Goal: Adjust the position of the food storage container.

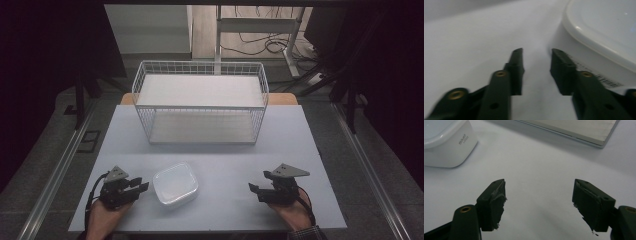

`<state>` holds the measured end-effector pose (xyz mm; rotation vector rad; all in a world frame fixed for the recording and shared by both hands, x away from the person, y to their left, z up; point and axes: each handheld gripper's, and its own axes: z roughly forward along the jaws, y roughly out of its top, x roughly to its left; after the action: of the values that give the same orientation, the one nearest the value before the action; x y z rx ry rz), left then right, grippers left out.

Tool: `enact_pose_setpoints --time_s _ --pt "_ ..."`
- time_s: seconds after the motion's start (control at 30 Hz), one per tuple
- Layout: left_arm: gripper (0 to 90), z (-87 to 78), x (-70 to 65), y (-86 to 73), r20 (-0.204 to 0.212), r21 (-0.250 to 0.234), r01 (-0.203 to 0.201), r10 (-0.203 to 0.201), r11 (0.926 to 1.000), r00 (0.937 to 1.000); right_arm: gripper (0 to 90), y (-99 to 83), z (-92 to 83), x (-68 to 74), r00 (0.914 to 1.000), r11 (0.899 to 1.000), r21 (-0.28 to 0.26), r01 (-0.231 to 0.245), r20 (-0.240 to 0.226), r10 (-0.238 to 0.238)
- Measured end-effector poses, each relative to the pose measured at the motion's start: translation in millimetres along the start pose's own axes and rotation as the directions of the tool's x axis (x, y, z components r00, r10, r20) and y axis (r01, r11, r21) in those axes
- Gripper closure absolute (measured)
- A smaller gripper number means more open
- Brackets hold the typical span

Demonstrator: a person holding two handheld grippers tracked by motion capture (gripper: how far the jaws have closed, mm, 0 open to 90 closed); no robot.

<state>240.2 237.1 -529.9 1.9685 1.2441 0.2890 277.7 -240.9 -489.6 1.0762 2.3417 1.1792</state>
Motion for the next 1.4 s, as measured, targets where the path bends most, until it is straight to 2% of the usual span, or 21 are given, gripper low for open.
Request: enact_pose_setpoints --time_s 0.1,0.2,0.33,0.37,0.4,0.47,0.53,0.6,0.63,0.7,0.73,0.9,0.93,0.97,1.0,1.1,1.13,1.23,1.27,1.33,1.4 --pt "83.5 6.8 -2.7 4.1 0.001 0.033 0.009 -0.009 0.9994 1.0 28.3 1.0 1.3 0.8 0.9999 1.0 0.004 0.009 -0.011 -0.009" --pt "89.6 16.4 -5.4 11.6 0.023 0.054 -0.001 0.0 0.9986 0.9997 30.1 3.2 6.1 2.0 0.9995 1.0 0.019 0.01 -0.032 -0.01" --pt "89.8 23.5 -7.5 20.5 0.001 0.05 -0.01 0.01 0.9987 1.0 36.1 9.2 12.3 6.1 0.9981 0.999 0.034 0.023 -0.058 -0.021" --pt "89.9 23.5 -7.5 20.5 0.001 0.05 -0.01 0.01 0.9987 1.0 36.1 9.2 12.3 6.1 0.9981 0.999 0.034 0.023 -0.058 -0.021" --pt "89.8 27.1 -8.5 23.6 0.005 0.048 -0.011 0.011 0.9988 0.9999 42.0 12.0 14.5 8.2 0.9969 0.998 0.044 0.041 -0.07 -0.037" --pt "89.8 29.3 -10.0 25.6 0.004 0.048 -0.016 0.016 0.9987 0.9999 44.3 13.4 15.8 9.4 0.9962 0.998 0.046 0.048 -0.075 -0.044" --pt "89.9 34.1 -13.0 30.9 0.01 0.045 -0.032 0.032 0.9985 0.9994 51.3 18.3 20.0 11.7 0.9939 0.997 0.06 0.046 -0.103 -0.039" --pt "89.9 36.4 -14.5 33.7 0.017 0.039 -0.033 0.032 0.9987 0.9993 53.2 20.0 21.8 13.1 0.9931 0.997 0.062 0.045 -0.111 -0.038" --pt "89.9 37.8 -15.4 35.4 0.022 0.036 -0.033 0.032 0.9988 0.9992 56.3 23.5 26.1 17.2 0.9894 0.996 0.066 0.055 -0.138 -0.045" --pt "89.9 42.1 -18.3 40.8 0.038 0.024 -0.044 0.043 0.9988 0.9984 58.3 25.3 28.6 19.4 0.9873 0.996 0.069 0.063 -0.15 -0.052" --pt "89.9 46.3 -22.0 45.5 0.055 0.013 -0.046 0.045 0.9989 0.9974 61.0 29.1 35.1 25.3 0.9813 0.992 0.09 0.088 -0.179 -0.07" --pt "89.8 54.8 -32.3 53.5 0.077 0.013 -0.069 0.068 0.9976 0.9947 66.9 34.8 48.0 35.9 0.972 0.984 0.117 0.131 -0.21 -0.105" --pt "89.9 57.2 -39.3 54.9 0.08 0.018 -0.087 0.085 0.9961 0.9932 69.8 37.1 53.5 40.9 0.9682 0.982 0.124 0.144 -0.223 -0.114" --pt "89.8 57.2 -39.3 54.9 0.08 0.018 -0.087 0.085 0.9961 0.9932 69.8 37.1 53.5 40.9 0.9682 0.982 0.124 0.144 -0.223 -0.114" --pt "89.8 56.2 -45.7 53.5 0.077 0.031 -0.108 0.106 0.9936 0.9914 72.5 37.8 56.9 46.0 0.9671 0.98 0.126 0.155 -0.222 -0.124" --pt "89.8 51.8 -50.0 50.1 0.076 0.035 -0.117 0.114 0.9925 0.9906 74.0 37.0 58.1 49.1 0.9661 0.98 0.117 0.163 -0.22 -0.135" --pt "89.8 47.9 -52.6 46.5 0.102 0.028 -0.106 0.102 0.994 0.9895 75.8 35.6 57.1 50.4 0.9682 0.983 0.109 0.149 -0.218 -0.122" --pt "89.9 46.3 -55.0 44.6 0.126 0.022 -0.102 0.098 0.9945 0.9871 76.2 33.9 56.0 50.6 0.9681 0.984 0.109 0.142 -0.222 -0.115" --pt "89.8 46.9 -58.6 44.7 0.148 0.021 -0.108 0.103 0.994 0.9836 76.2 32.0 54.5 50.8 0.9689 0.984 0.11 0.138 -0.221 -0.111" --pt "89.8 47.7 -60.8 45.0 0.159 0.019 -0.107 0.103 0.9941 0.982 76.2 30.6 52.9 50.7 0.9696 0.985 0.11 0.136 -0.219 -0.109" --pt "89.8 51.0 -68.4 45.2 0.177 0.026 -0.131 0.124 0.9911 0.9763 76.0 27.1 49.3 49.2 0.9723 0.984 0.114 0.137 -0.205 -0.112"
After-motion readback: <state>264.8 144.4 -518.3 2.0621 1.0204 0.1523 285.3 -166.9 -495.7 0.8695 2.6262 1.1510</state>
